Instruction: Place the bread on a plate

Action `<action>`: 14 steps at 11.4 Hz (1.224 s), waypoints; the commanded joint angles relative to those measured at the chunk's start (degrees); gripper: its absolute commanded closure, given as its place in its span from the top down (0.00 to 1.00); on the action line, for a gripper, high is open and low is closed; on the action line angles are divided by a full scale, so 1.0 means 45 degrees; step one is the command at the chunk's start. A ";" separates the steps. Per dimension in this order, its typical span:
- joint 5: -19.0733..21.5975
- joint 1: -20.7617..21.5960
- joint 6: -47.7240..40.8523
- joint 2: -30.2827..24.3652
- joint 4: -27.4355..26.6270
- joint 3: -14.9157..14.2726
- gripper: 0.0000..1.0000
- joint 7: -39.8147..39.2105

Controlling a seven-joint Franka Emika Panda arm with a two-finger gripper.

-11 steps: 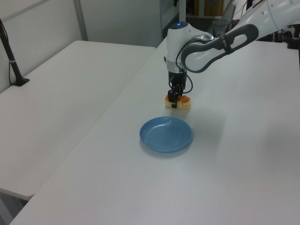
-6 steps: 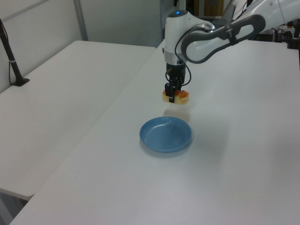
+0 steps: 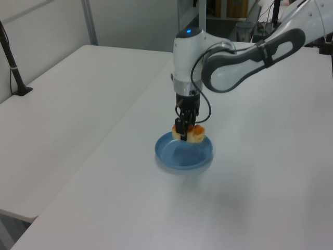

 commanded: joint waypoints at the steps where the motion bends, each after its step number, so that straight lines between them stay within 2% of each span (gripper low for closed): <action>1: -0.0064 0.0295 0.1028 0.0859 0.0611 -0.0216 0.65 0.0325; 4: -0.0083 0.0354 0.1224 0.0881 0.0533 -0.0216 0.69 0.0599; 5: -0.0083 0.0374 0.1205 0.0901 0.0513 -0.0216 0.79 0.0580; 6: -0.0083 0.0355 0.1205 0.0881 0.0397 -0.0216 1.00 0.0580; 8: -0.0083 0.0354 0.1050 0.0765 0.0435 -0.0313 1.00 0.0502; 11: -0.0199 -0.0151 -0.0740 -0.0909 0.0416 -0.0372 1.00 0.0230; 14: -0.0609 -0.1534 -0.3921 -0.3173 0.0182 -0.0373 1.00 -0.3508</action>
